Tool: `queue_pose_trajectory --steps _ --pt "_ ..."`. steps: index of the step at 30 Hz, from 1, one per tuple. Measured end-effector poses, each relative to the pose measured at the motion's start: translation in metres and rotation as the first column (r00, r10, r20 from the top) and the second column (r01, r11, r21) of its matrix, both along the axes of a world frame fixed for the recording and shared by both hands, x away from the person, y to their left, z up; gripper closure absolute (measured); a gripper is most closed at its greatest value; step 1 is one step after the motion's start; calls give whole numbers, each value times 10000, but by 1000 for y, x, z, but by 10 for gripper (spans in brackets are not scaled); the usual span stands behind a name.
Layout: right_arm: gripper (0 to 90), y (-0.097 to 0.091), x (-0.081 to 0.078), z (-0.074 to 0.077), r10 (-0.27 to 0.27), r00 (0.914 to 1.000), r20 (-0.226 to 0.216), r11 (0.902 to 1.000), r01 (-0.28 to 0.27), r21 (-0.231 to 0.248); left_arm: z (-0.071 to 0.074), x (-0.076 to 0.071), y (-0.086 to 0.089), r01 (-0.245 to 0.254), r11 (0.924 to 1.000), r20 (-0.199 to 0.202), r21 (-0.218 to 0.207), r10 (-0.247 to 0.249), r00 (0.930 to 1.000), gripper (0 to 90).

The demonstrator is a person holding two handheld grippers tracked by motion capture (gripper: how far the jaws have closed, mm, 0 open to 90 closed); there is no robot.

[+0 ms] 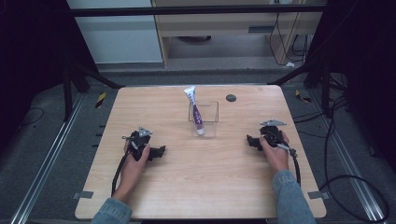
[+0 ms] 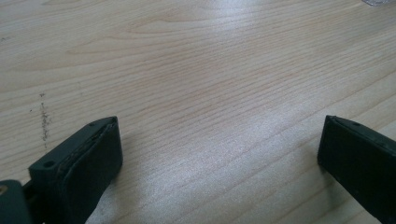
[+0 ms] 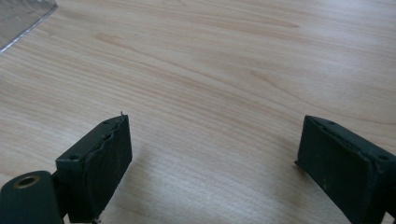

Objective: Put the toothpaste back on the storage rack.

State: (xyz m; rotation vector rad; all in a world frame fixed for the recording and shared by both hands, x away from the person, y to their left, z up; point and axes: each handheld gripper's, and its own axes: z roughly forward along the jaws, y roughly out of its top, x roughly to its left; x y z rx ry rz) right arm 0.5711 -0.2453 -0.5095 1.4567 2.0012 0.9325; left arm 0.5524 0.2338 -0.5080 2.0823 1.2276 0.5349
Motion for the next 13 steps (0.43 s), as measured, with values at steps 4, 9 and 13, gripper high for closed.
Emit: queue_pose_trajectory --steps 4,9,13 --pt "98 -3 3 -1 -111 9996 -269 9999 109 -86 0 0 0 2 10000 0 3 -2 10000 0" --pt "39 -2 1 -1 -45 9991 -422 9998 35 -219 0 0 0 12 10000 3 5 -12 10000 0" --pt "3 -1 1 -2 -699 9959 -567 9974 687 -221 0 0 0 14 10000 20 -18 -13 10000 0"
